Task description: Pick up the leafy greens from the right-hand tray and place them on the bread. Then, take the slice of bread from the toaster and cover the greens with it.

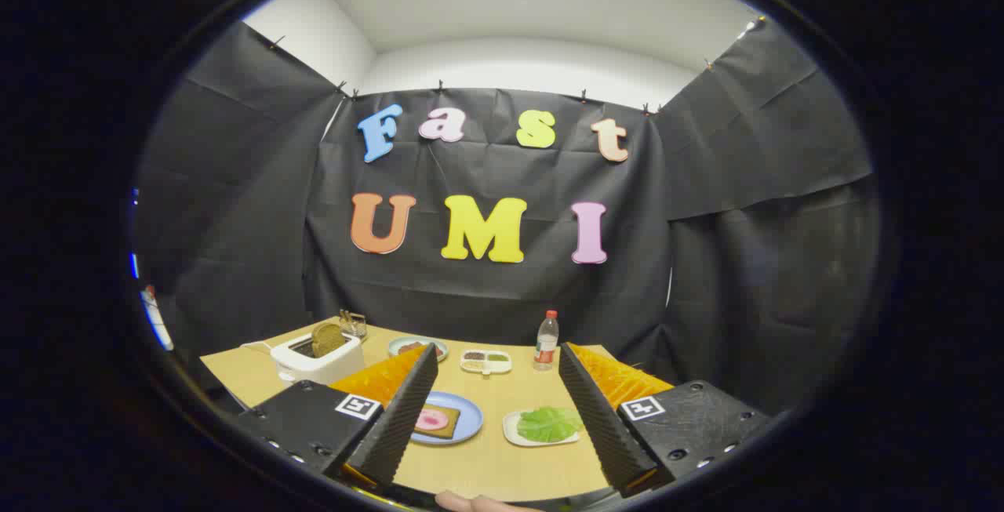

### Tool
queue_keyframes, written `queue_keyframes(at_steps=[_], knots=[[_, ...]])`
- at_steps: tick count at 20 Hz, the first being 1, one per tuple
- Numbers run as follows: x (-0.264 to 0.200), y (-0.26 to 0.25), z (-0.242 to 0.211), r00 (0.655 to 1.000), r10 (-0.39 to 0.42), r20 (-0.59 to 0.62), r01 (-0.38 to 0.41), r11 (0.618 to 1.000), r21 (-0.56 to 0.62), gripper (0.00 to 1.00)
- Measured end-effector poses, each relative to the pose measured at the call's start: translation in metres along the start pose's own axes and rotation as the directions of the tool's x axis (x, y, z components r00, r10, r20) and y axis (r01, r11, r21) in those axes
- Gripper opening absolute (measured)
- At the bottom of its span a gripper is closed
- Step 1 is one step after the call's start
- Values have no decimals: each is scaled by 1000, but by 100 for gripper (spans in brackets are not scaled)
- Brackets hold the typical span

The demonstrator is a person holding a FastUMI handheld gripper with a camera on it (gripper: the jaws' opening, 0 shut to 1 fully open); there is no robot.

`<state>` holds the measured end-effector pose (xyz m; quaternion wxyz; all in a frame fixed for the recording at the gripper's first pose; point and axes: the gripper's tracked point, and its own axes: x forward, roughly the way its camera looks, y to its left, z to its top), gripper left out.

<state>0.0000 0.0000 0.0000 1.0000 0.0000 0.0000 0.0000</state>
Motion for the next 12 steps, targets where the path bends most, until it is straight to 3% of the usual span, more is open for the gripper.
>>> queue_keyframes(at_steps=[12], knots=[[5,-10,-6,1000,-12,-15,12,1000,28,95]])
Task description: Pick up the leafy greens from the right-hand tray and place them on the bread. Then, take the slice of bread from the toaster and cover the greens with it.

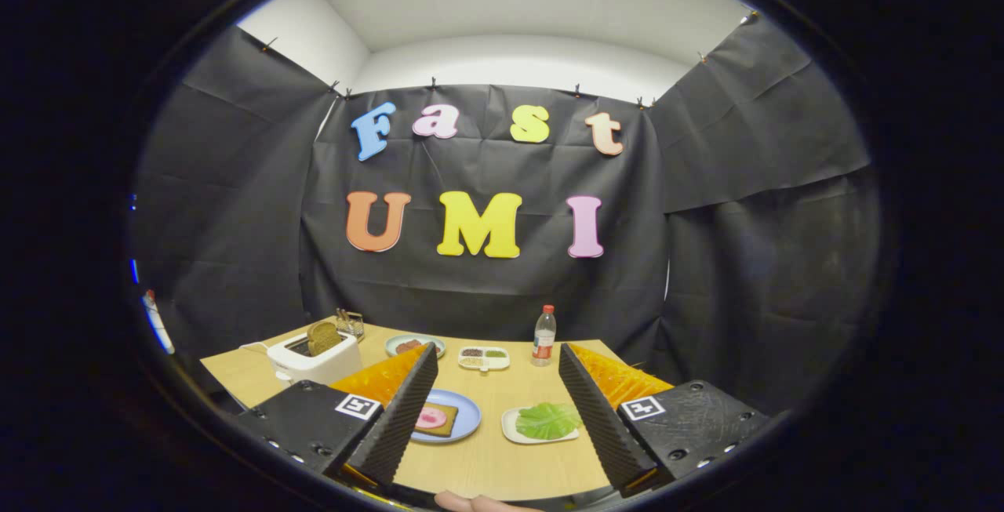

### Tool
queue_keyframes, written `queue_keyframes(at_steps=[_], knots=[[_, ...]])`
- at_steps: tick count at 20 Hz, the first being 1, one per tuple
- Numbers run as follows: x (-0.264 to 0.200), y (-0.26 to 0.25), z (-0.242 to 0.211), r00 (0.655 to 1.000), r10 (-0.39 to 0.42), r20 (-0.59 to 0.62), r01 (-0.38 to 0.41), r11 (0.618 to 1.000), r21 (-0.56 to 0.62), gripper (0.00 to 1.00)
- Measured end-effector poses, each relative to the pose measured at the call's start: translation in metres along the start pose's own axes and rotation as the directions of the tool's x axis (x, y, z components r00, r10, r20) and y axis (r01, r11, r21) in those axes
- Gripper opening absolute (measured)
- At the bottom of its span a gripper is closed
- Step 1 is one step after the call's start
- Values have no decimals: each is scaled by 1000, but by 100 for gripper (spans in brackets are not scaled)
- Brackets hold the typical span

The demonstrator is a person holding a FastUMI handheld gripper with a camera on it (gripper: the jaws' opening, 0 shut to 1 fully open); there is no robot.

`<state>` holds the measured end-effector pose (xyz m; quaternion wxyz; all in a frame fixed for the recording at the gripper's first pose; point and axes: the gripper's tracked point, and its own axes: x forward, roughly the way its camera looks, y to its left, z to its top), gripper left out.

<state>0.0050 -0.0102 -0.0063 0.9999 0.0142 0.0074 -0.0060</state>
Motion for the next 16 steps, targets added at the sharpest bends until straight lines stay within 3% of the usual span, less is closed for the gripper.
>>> queue_keyframes(at_steps=[8,16], knots=[[15,-10,-6,1000,-2,-14,2,1000,8,95],[73,-49,-26,998,-44,-40,44,999,-10,95]])
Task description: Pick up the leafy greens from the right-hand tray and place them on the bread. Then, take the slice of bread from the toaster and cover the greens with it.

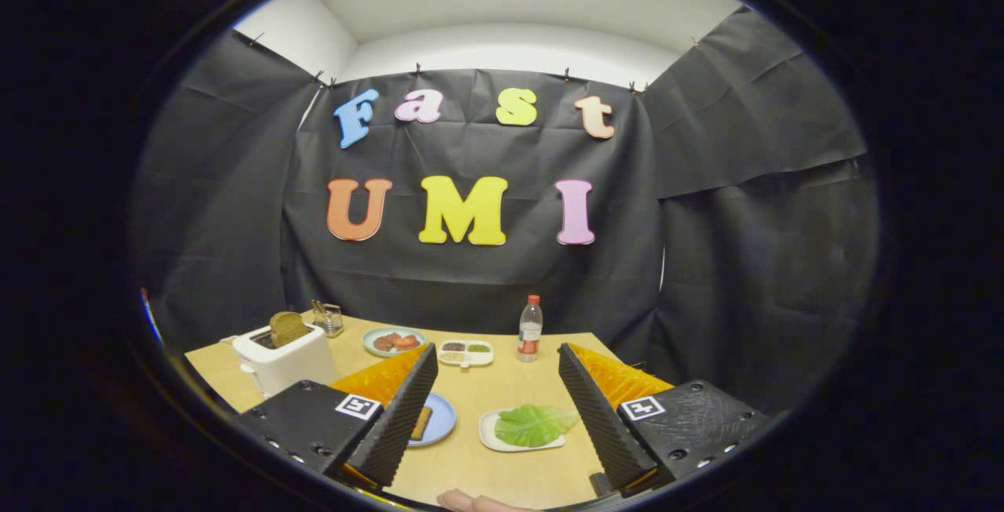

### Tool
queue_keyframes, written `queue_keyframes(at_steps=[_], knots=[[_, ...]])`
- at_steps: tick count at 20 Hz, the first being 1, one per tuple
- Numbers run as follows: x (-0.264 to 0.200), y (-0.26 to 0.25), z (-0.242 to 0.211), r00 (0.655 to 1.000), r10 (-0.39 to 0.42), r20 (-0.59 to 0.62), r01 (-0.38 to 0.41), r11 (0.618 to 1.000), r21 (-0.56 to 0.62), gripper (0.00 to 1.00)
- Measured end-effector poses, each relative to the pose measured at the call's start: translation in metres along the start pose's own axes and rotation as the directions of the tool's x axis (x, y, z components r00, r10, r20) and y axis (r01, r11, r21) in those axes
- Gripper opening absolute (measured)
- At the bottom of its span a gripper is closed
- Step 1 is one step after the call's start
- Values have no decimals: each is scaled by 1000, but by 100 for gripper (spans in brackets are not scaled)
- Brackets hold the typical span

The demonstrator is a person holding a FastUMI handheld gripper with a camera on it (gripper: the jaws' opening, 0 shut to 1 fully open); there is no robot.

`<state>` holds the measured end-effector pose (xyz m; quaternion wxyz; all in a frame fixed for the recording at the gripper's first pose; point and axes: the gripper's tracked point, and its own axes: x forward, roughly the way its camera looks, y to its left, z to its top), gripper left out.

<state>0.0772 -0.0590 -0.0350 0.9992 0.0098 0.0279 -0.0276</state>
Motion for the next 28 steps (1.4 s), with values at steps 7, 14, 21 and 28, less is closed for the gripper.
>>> queue_keyframes(at_steps=[7,14,21,28], knots=[[82,-30,-46,998,-22,-55,22,1000,0,95],[164,-68,-125,982,-59,-182,55,998,-24,95],[221,-102,-207,935,-75,-347,81,997,2,96],[224,-116,-270,843,-91,-530,127,991,31,96]])
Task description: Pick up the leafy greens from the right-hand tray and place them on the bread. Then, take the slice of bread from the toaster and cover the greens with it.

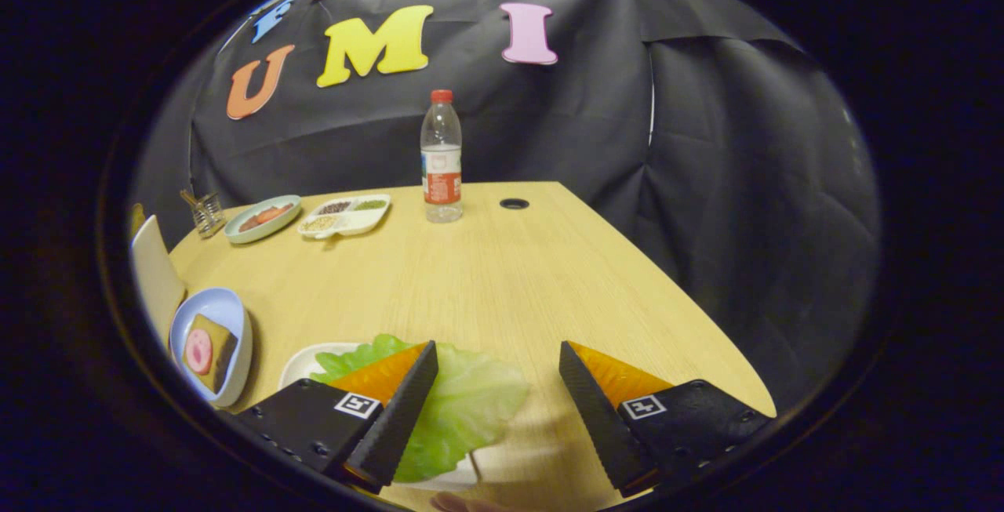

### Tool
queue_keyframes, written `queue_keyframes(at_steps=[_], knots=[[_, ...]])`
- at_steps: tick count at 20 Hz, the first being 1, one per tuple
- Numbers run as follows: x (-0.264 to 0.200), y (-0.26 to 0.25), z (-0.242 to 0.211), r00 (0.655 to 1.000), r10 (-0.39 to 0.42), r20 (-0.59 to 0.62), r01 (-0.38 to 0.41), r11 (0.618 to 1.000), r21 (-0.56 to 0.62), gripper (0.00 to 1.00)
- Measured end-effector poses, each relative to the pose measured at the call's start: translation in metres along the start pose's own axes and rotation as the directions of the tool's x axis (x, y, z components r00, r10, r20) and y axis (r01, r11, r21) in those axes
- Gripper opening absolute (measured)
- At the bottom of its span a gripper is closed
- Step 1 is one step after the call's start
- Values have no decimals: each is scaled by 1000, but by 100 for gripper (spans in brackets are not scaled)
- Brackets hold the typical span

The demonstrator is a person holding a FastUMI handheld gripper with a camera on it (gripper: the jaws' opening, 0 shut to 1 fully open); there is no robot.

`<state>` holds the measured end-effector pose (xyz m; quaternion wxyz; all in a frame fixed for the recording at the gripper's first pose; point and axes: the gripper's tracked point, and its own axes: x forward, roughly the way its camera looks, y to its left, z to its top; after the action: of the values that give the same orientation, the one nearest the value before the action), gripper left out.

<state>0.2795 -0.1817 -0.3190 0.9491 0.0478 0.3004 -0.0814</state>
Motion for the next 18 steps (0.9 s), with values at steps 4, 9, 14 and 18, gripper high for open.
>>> queue_keyframes(at_steps=[4,9,14,18], knots=[[5,6,-10,999,19,-47,-19,1000,-2,96],[4,14,-12,998,37,-56,-38,999,-3,79],[-4,17,-4,999,17,-50,-18,999,-30,45],[-24,24,2,999,33,-35,-34,999,-34,6]])
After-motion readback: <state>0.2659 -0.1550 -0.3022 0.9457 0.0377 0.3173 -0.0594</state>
